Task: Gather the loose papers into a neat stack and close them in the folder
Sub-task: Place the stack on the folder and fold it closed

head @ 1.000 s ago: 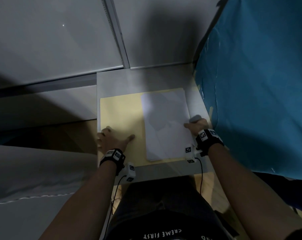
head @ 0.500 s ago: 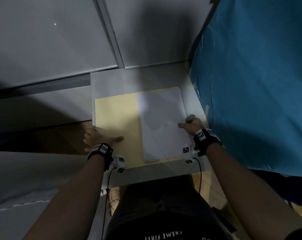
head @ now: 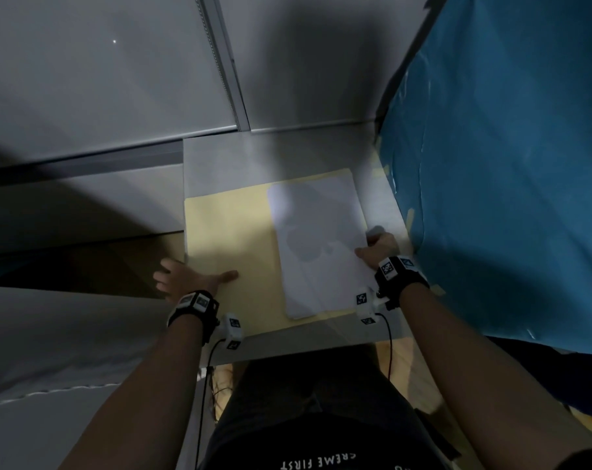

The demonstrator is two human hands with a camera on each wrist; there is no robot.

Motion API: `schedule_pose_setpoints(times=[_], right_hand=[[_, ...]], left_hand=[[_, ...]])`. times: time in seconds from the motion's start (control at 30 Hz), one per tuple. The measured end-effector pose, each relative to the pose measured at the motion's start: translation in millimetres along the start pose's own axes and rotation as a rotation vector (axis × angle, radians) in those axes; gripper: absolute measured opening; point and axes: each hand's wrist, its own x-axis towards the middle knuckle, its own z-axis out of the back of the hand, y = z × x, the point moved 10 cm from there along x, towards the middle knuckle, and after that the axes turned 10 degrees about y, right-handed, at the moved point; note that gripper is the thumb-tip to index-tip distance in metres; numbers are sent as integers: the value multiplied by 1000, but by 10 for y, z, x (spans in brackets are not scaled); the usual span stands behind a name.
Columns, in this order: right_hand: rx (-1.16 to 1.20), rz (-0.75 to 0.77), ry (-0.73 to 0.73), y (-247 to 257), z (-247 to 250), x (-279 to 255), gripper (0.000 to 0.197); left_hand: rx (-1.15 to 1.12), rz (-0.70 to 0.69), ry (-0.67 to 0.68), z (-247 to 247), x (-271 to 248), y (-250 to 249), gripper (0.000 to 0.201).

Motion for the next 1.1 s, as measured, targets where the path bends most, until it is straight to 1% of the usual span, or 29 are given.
schedule_pose_setpoints(times=[0.07,0.1,0.17,0.2,0.23,0.27,0.3,0.33,0.37,0.4,0.43,0.47,0.5,0.53,0.57,0.63,0.67,0.7,0.73,0.77,0.83,0.87,0.9,0.93,0.97,1.0,1.03,1.1], right_hand=[[-9,-19,-1,-43,21,1,44],[-6,-23,-13,-56,49,-6,41],[25,-16,-63,-72,146,-39,36],[40,-8,-79,-72,196,-49,36],[46,10,-82,-44,242,-69,36],[41,32,-68,-12,264,-77,35],[48,62,-57,33,279,-85,34],[67,85,-49,58,289,-69,33],[94,100,-49,66,291,-52,33],[114,107,-47,60,276,-27,32],[136,121,-47,72,255,-27,31],[174,127,-52,73,232,-17,29],[231,133,-58,88,223,-28,30],[304,120,-57,69,209,-24,35],[354,87,-40,42,187,-22,45],[358,4,68,49,98,-66,63],[370,-29,126,43,57,-84,73],[410,-66,198,57,-4,-153,81],[464,-75,267,81,-74,-193,79],[495,-48,336,184,-131,-283,69],[505,18,383,323,-207,-413,50],[450,46,369,332,-222,-414,37],[395,87,348,359,-218,-439,21],[311,129,330,344,-226,-431,30],[216,159,311,315,-241,-406,47],[138,176,290,290,-257,-381,56],[83,194,259,299,-254,-398,59],[39,240,203,386,-265,-381,58]], left_hand=[[-131,-93,40,44,-57,-105,125],[-158,-130,59,83,-116,-193,119],[-173,-184,99,209,-296,-415,113],[-181,-241,134,261,-390,-570,105],[-201,-323,186,298,-490,-752,87],[-238,-424,259,302,-605,-941,65],[-296,-509,354,251,-720,-1103,48],[-370,-544,471,135,-820,-1212,44],[-435,-540,569,10,-879,-1289,49],[-460,-546,638,-106,-923,-1348,55],[-431,-567,681,-260,-899,-1379,55],[-357,-602,704,-402,-893,-1403,49],[-272,-645,701,-541,-816,-1381,38],[-194,-682,725,-721,-690,-1321,27],[-132,-690,776,-897,-602,-1257,22],[21,-730,788,-1074,-592,-1199,33],[116,-742,789,-1105,-695,-1187,47],[183,-728,776,-1144,-752,-1161,66],[250,-712,751,-1193,-781,-1118,81],[329,-707,713,-1243,-794,-1070,91],[447,-706,579,-1293,-775,-972,100],[431,-683,514,-1283,-751,-934,104],[362,-641,464,-1281,-686,-881,109],[279,-598,424,-1282,-617,-807,114],[183,-560,404,-1273,-549,-741,121],[84,-521,410,-1259,-486,-677,125],[-18,-478,420,-1229,-429,-610,124],[-162,-416,420,-1113,-360,-532,105]])
